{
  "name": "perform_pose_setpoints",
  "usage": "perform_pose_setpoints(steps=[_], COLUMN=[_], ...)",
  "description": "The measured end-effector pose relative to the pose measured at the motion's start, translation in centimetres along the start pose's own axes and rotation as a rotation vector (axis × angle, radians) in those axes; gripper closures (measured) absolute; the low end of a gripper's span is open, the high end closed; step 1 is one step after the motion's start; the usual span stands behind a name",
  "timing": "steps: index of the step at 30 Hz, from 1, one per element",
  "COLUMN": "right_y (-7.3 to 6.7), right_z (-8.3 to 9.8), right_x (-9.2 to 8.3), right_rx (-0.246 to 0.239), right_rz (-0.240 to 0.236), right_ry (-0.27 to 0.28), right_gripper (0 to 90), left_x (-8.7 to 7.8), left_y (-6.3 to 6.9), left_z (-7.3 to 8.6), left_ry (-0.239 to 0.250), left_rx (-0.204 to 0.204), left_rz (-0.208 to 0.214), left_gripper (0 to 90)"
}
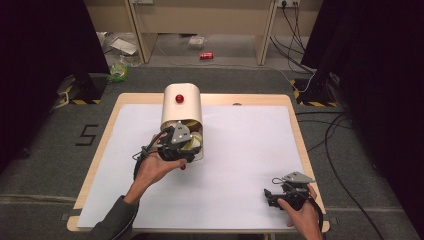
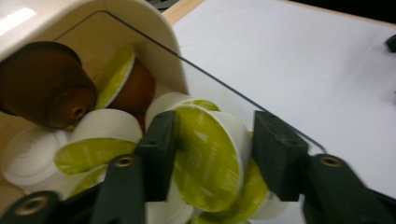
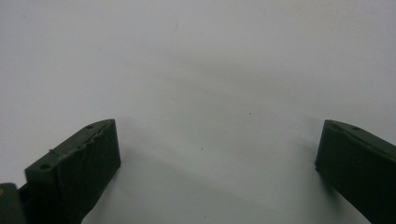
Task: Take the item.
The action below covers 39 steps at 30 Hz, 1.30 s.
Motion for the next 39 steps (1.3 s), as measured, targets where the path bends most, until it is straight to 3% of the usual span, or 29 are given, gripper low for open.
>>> perform_pose_setpoints(steps=[8,10,23,28,39], right_y=[0.0,0.0,0.0,0.0,0.0], right_z=[0.0,0.0,0.0,0.0,0.0], right_x=[0.0,0.0,0.0,0.0,0.0], right_rx=[0.001,0.000,-0.001,-0.001,-0.001], right_rz=[0.001,0.001,0.000,0.000,0.001], right_ry=[-0.001,-0.001,-0.001,-0.001,-0.001], right_gripper=[0.4,0.4,0.4,0.4,0.4], left_x=[-1.2,-1.6,-1.5,-2.5,-3.2], left_y=[0.3,0.0,0.2,-0.5,0.1], left_z=[-0.7,-0.9,-0.7,-1.0,-0.8], left_ry=[0.028,0.039,0.018,0.053,0.048], left_rx=[0.003,-0.020,-0.021,-0.083,-0.082], left_rz=[-0.004,0.001,-0.012,0.050,0.087], left_gripper=[61.3,62.5,63.2,64.4,64.7])
Point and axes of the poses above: each handheld gripper's, and its own axes: x roughly forward along the jaws, z roughly out of its underside, y roughly to its right, the point moved 8 cm from there along x, roughly forward along the jaws, and after that the axes turned 3 degrees about x, right-handed, at the moved point
